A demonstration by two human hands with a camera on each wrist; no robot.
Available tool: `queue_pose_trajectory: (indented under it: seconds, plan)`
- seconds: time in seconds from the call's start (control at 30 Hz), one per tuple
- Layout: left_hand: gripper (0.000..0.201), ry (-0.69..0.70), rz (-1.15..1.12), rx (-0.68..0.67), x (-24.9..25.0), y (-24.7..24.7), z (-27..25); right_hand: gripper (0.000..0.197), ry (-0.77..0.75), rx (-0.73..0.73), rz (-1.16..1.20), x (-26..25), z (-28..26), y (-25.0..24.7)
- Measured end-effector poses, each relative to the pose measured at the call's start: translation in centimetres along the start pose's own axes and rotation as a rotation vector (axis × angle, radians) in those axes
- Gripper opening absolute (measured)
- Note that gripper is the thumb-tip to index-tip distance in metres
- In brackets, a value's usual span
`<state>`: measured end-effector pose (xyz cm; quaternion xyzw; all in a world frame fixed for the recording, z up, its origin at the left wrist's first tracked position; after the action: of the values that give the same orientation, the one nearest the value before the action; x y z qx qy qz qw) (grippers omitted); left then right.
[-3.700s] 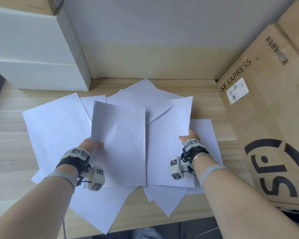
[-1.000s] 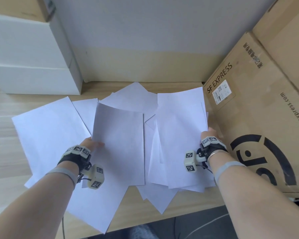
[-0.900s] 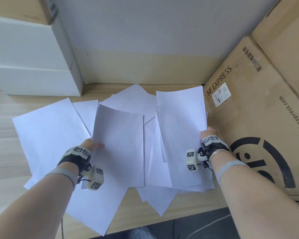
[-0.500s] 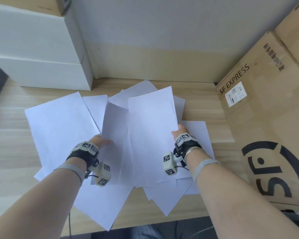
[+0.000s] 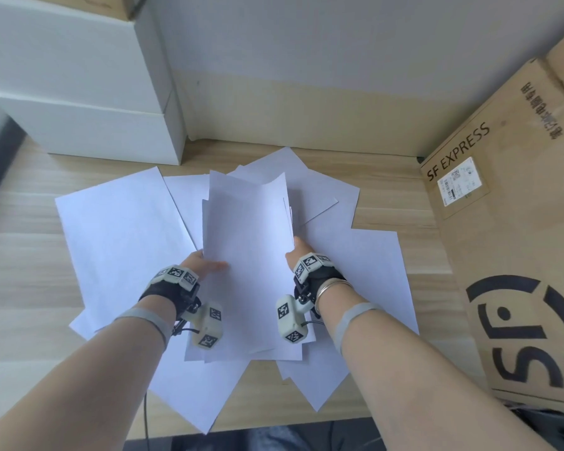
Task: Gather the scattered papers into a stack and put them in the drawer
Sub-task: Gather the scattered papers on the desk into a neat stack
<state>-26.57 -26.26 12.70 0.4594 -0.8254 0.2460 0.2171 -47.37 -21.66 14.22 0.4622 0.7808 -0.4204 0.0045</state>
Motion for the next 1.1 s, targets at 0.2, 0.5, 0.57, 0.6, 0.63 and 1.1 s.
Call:
queue_pose_trajectory:
  seconds: [0.2, 0.5, 0.57, 0.6, 0.63, 1.1]
  plan:
    - [0.032, 0.013, -0.037, 0.059, -0.2, -0.9, 0.0, 0.042, 0.063, 0.059, 0.014, 3.0, 0.8, -2.5]
    - [0.035, -0.005, -0.046, 0.063, 0.0, -1.2, -0.3, 0.079, 0.053, 0.074, -0.231, 5.3, 0.1, -0.8]
    - [0.035, -0.006, -0.037, 0.062, -0.1, -1.0, -0.4, 0.083, 0.064, 0.099, -0.250, 5.6, 0.0, -0.6]
    - [0.035, -0.006, -0.038, 0.061, -0.1, -0.9, -0.5, 0.083, 0.076, 0.100, -0.249, 5.7, 0.0, -0.7]
    - [0.034, -0.005, -0.038, 0.061, -0.1, -0.9, -0.5, 0.083, 0.087, 0.091, -0.241, 5.9, 0.0, -0.9]
    - [0.016, 0.025, -0.089, -0.009, 0.6, 0.7, -1.2, 0.042, 0.434, 0.186, -0.131, 13.3, -0.1, -7.6]
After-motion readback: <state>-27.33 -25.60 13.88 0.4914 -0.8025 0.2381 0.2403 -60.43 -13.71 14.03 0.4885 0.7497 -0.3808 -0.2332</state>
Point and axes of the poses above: each hand's wrist, its own z-axis towards the middle knuckle, its own y-axis out of the palm, x = y × z, the point moved 2 cm from there along z, towards the middle knuckle, and after that the axes turned 1 degree about -y, right-handed, at the moved point
